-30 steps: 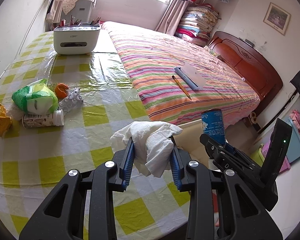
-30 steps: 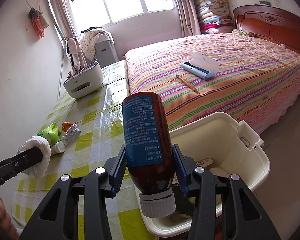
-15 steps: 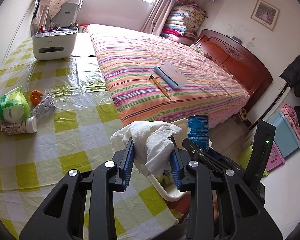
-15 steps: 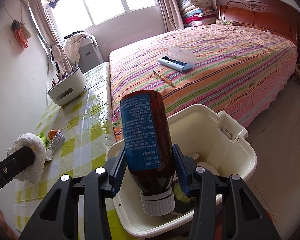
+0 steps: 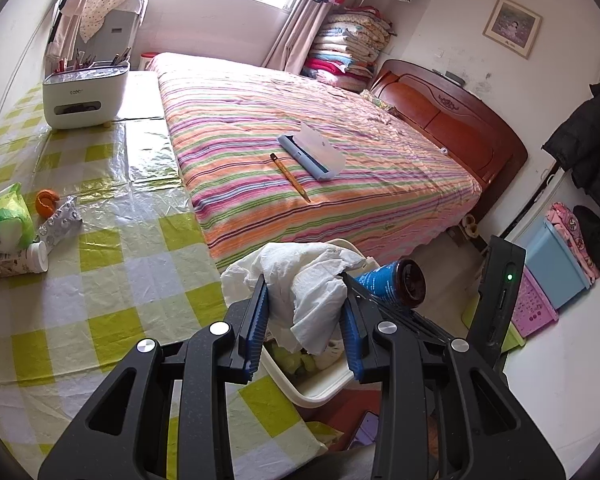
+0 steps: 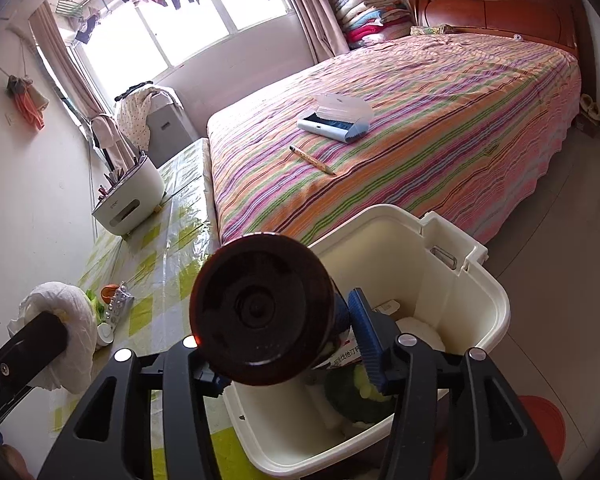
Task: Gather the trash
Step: 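Carry the bottle and tissue over the cream bin and open both tools, then return both tools to the table and grasp the yellow wrapper with the left tool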
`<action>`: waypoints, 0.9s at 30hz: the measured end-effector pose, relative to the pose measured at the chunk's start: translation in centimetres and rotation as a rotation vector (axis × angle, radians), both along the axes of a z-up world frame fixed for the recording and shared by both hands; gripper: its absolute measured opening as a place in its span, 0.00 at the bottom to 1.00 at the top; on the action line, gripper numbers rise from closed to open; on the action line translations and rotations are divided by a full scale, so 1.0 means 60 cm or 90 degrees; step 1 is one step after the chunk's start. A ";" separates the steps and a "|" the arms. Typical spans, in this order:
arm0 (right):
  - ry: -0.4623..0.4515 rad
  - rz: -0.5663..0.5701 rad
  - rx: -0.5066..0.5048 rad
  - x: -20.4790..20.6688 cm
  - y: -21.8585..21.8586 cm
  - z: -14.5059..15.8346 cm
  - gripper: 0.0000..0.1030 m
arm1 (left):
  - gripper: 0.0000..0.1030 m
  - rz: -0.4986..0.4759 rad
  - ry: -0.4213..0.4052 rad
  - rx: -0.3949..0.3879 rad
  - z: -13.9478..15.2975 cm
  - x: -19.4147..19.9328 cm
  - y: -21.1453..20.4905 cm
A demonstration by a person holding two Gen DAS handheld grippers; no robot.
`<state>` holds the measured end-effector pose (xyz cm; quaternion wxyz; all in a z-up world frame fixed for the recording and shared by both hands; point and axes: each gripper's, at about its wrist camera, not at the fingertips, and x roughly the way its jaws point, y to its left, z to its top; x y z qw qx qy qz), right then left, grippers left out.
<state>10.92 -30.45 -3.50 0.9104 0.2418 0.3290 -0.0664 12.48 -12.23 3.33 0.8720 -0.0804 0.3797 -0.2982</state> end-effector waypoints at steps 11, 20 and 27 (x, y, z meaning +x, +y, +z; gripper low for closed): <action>-0.056 -0.054 0.006 -0.028 -0.019 0.021 0.62 | 0.31 -0.005 0.005 -0.006 -0.004 0.005 -0.002; -0.162 -0.179 0.036 -0.090 -0.073 0.049 0.63 | 0.32 -0.036 0.051 0.001 -0.035 0.027 -0.038; -0.197 -0.197 0.042 -0.105 -0.079 0.058 0.63 | 0.34 -0.074 0.057 0.038 -0.064 0.024 -0.091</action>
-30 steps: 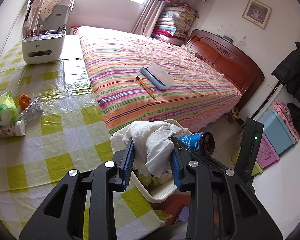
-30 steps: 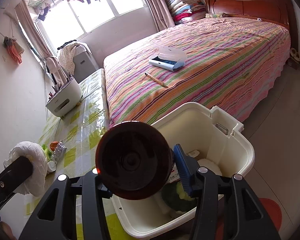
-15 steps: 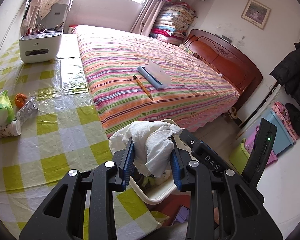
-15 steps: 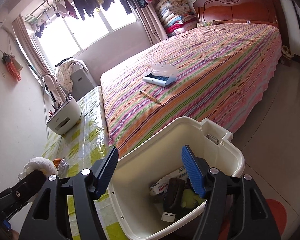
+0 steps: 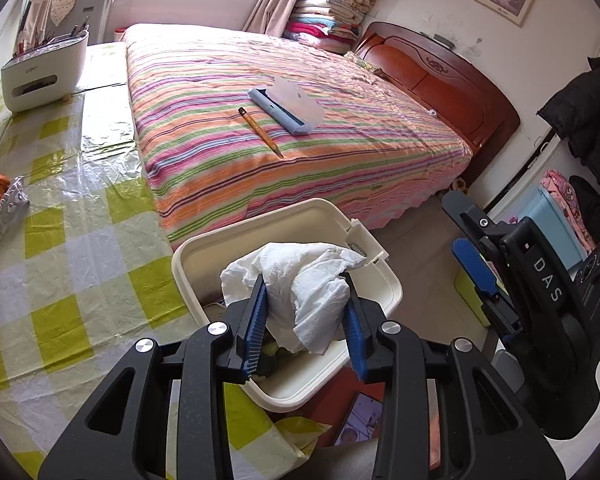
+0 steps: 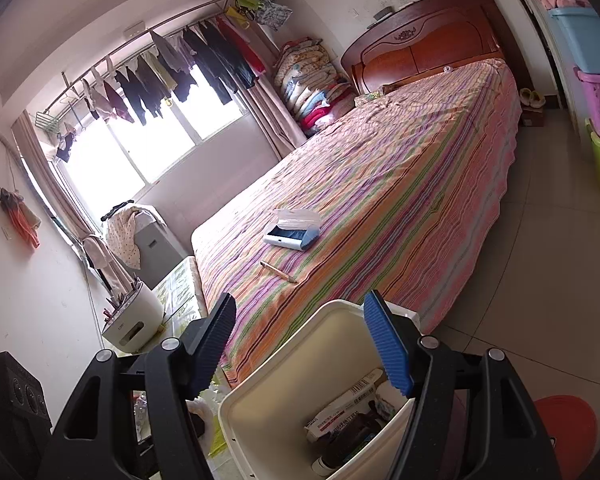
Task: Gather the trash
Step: 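Return both tools to the table and grasp the yellow wrapper with the left tool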
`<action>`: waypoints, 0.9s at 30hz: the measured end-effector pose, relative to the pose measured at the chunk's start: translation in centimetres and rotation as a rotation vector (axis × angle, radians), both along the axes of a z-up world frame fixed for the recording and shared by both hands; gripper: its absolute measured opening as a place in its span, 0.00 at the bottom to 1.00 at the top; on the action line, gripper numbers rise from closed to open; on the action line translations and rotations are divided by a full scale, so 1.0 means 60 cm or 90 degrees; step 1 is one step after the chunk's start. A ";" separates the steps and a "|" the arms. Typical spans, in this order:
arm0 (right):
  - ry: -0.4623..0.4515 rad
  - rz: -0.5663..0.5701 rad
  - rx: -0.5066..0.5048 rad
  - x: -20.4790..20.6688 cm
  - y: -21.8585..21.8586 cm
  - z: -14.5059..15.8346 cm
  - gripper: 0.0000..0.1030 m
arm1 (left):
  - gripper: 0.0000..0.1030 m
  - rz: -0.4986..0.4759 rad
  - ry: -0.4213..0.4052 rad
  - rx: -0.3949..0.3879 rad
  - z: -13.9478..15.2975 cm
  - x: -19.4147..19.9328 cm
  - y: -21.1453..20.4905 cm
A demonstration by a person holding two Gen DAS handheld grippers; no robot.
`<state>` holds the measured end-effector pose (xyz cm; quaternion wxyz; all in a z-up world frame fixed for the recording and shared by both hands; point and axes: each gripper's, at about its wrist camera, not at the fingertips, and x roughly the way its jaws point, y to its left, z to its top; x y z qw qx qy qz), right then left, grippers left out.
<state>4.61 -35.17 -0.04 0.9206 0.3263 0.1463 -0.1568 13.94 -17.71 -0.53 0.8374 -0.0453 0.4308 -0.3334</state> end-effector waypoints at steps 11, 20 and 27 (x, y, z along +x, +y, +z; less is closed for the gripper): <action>-0.021 -0.010 0.012 -0.011 -0.009 -0.001 0.63 | 0.51 -0.032 -0.024 0.033 -0.018 -0.017 -0.045; -0.037 -0.016 0.020 -0.018 -0.010 -0.001 0.63 | 0.76 0.011 -0.051 0.014 0.006 -0.017 -0.014; -0.027 0.016 0.014 -0.002 0.008 0.000 0.63 | 0.77 0.076 -0.075 0.006 0.043 -0.005 0.061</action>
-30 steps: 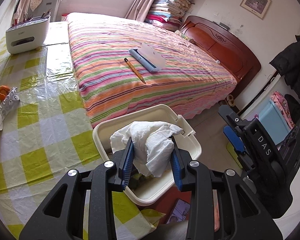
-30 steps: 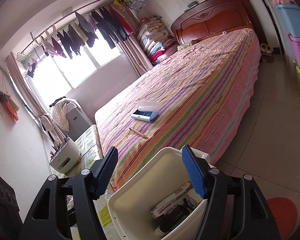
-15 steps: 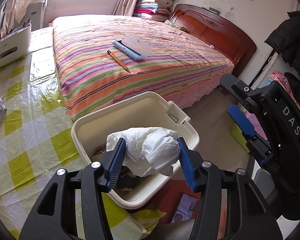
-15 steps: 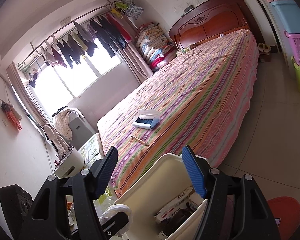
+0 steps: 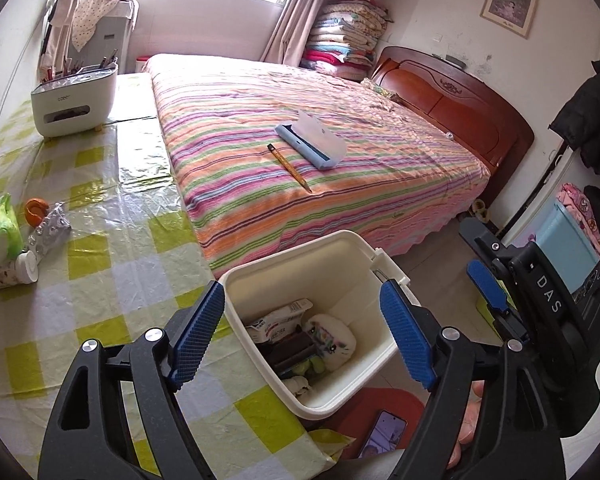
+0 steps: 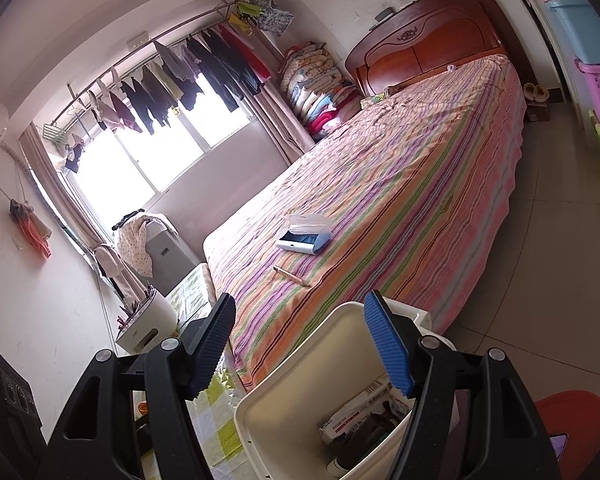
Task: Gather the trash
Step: 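Return both tools to the table and grasp the yellow wrapper with the left tool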
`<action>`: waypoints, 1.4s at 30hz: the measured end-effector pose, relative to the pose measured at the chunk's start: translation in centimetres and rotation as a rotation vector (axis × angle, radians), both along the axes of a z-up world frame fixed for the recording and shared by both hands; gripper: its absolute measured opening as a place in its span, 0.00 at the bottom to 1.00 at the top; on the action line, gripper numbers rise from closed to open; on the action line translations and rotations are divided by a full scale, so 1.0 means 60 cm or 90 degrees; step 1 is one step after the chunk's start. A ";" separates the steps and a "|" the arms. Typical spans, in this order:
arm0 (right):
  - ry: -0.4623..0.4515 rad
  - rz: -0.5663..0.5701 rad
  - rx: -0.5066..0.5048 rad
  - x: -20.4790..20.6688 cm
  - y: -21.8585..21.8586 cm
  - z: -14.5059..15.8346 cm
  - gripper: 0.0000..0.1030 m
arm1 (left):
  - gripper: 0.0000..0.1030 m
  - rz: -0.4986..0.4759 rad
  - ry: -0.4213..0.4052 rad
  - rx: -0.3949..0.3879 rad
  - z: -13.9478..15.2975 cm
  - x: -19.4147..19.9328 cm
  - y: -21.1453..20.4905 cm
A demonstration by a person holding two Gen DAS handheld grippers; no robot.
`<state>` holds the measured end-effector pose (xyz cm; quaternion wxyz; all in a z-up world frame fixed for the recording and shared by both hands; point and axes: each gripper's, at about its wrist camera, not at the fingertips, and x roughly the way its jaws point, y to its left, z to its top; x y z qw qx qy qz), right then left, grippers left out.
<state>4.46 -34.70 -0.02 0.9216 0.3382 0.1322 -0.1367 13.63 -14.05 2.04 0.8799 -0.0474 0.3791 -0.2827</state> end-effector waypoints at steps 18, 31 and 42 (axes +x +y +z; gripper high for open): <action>0.041 0.109 -0.045 0.065 0.122 0.002 0.63 | 0.77 0.290 -0.004 0.007 0.020 0.053 0.355; 0.038 0.209 -0.079 0.087 0.220 0.004 0.63 | 0.75 0.457 0.126 -0.095 -0.037 0.103 0.631; 0.020 0.258 -0.121 0.104 0.267 0.016 0.63 | 0.65 0.469 0.174 -0.054 -0.101 0.167 0.655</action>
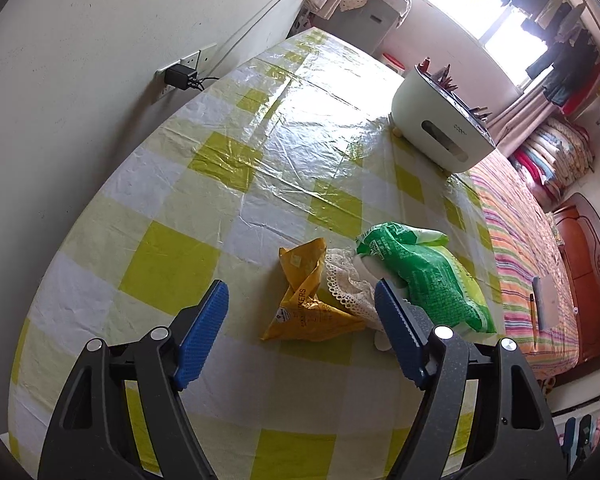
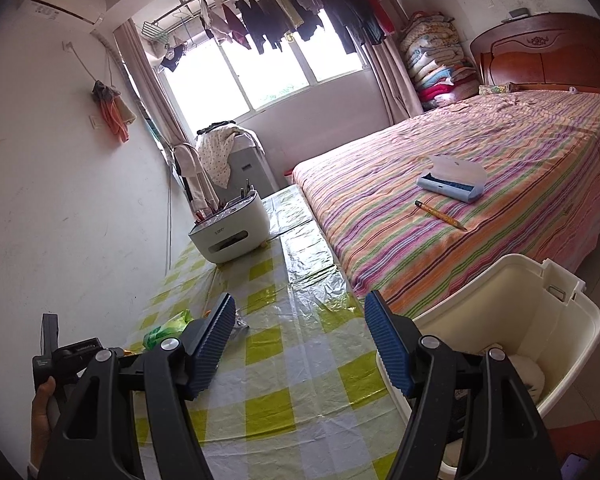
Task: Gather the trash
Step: 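Return both tools to the table and grasp the yellow wrapper with the left tool, then grasp the green plastic bag with the right tool while left tool holds the wrapper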
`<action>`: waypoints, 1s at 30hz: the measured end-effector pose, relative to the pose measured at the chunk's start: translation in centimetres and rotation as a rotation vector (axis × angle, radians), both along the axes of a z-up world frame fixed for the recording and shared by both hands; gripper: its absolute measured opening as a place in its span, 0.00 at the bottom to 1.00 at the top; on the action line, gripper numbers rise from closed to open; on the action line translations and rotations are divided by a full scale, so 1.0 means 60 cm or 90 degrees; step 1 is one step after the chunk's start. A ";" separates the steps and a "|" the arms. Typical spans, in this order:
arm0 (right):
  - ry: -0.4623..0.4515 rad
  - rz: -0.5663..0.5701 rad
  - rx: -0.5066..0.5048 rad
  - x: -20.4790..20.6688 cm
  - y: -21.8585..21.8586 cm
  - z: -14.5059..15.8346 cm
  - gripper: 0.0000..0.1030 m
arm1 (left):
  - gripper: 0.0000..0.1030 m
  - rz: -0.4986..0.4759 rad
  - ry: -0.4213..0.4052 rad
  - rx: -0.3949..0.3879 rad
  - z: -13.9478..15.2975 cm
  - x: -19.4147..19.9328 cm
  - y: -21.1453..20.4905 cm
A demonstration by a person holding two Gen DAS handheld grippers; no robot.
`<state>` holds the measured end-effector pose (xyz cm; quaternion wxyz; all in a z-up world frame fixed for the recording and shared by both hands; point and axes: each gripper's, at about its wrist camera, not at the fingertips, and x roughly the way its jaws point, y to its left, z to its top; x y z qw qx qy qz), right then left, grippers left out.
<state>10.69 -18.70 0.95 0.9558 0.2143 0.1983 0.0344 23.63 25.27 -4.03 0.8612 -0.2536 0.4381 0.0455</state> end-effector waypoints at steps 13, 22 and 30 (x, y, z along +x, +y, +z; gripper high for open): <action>0.007 0.115 -0.038 0.111 0.089 0.039 0.63 | 0.17 0.004 0.060 -0.012 -0.042 0.047 0.011; 0.069 0.281 -0.091 0.218 0.246 -0.006 0.63 | 0.11 -0.004 0.038 -0.027 -0.031 0.023 0.012; 0.085 0.351 -0.190 0.258 0.342 -0.042 0.79 | 0.11 0.008 0.010 -0.055 -0.013 -0.002 0.035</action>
